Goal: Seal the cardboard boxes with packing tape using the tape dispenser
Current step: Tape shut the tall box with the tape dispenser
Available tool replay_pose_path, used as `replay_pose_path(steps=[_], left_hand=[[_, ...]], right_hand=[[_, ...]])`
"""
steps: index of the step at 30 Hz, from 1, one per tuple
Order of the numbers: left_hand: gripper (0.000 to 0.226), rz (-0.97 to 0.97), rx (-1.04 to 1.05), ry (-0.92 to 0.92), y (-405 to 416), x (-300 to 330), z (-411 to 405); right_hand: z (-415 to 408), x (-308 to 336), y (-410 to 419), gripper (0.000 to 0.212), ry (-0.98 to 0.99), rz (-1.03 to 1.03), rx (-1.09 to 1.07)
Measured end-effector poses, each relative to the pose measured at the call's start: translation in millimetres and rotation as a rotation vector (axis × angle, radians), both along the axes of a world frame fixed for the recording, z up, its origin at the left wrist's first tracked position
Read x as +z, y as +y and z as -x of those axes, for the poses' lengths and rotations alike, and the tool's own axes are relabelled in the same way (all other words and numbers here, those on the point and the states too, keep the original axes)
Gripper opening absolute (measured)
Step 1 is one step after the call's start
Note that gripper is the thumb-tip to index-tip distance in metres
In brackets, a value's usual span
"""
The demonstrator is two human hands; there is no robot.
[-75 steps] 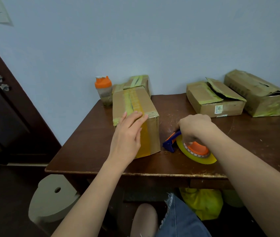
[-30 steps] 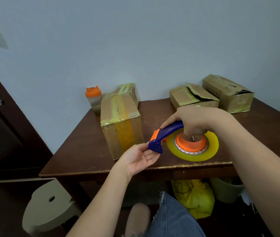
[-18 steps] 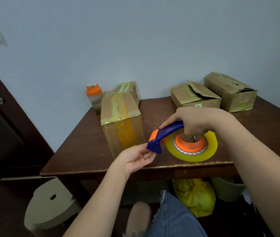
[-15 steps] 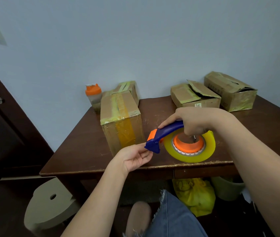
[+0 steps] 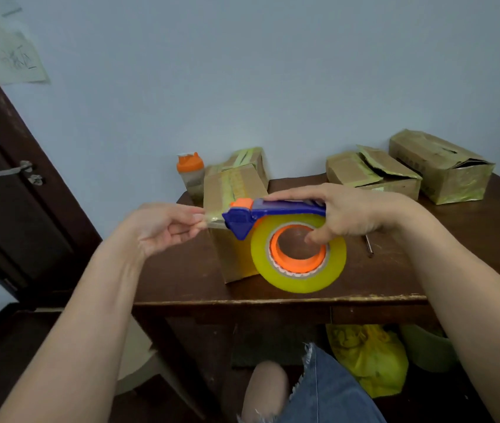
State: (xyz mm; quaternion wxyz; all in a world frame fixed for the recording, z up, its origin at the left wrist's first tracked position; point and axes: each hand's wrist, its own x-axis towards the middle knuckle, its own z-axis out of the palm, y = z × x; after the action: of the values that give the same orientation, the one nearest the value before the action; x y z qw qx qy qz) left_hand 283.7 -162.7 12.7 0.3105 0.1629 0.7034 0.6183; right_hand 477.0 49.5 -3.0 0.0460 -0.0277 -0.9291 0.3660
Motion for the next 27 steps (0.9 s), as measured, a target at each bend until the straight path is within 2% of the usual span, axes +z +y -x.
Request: replay_pose_path(steps=[8,11,12,16,18,21,23,27], left_hand=[[0.009,-0.043,0.011,0.054,-11.3,2.3,13.5],[0.024,-0.003,-0.014,0.086,-2.0,-5.8,10.5],[0.027,0.02,0.011,0.125,2.2,-7.9,11.3],[0.015,0.039,0.232,0.299,19.1,-10.9,17.1],[0.012,0.031,0.305,0.38,24.5,-5.5,17.7],[0.017,0.014,0.454,0.508,22.4,10.6,27.4],[0.02,0.02,0.549,0.597,13.7,21.1,39.3],[0.021,0.059,0.505,0.556,7.0,5.1,38.5]], right_hand=[[1.8,12.7,4.2,0.082,0.148,-0.206,-0.082],[0.8,14.3,1.9,0.079,0.144,-0.265,-0.112],[0.7,14.9,0.4,0.08,0.149,-0.276,-0.114],[3.5,14.9,-2.1,0.074,0.177,-0.3,-0.124],[4.5,13.4,-2.9,0.077,0.178,-0.292,-0.133],[2.3,8.4,0.6,0.085,0.204,-0.251,-0.14],[-2.7,6.0,8.0,0.081,0.235,-0.258,-0.148],[-12.5,7.2,27.2,0.074,0.291,-0.346,-0.187]])
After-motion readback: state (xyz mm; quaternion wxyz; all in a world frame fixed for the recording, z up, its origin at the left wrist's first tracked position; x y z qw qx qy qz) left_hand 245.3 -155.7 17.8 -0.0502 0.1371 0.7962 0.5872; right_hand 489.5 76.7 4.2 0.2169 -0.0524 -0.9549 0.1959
